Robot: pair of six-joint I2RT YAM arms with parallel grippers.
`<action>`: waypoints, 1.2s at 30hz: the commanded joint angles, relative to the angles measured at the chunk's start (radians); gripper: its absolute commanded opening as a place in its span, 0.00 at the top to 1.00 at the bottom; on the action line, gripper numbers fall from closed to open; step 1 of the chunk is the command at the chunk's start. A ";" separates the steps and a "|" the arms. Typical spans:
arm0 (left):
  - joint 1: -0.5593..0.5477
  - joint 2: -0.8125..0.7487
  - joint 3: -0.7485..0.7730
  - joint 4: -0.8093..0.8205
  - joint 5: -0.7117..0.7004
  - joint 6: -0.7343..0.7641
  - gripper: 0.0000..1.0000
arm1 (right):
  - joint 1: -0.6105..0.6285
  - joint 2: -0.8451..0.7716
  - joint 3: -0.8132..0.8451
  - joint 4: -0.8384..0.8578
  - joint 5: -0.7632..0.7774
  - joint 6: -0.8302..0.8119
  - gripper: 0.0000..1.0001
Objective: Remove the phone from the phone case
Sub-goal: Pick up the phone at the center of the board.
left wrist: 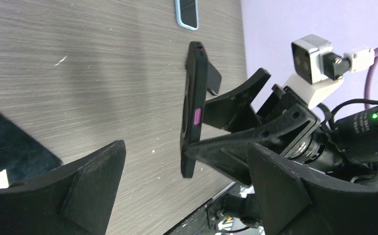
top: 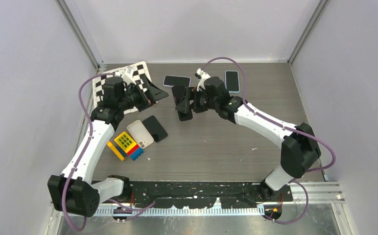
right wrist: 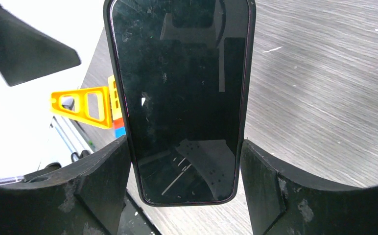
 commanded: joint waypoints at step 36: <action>-0.065 0.097 0.056 -0.067 -0.063 -0.235 0.57 | 0.175 0.151 0.453 -0.274 -0.083 -0.087 0.53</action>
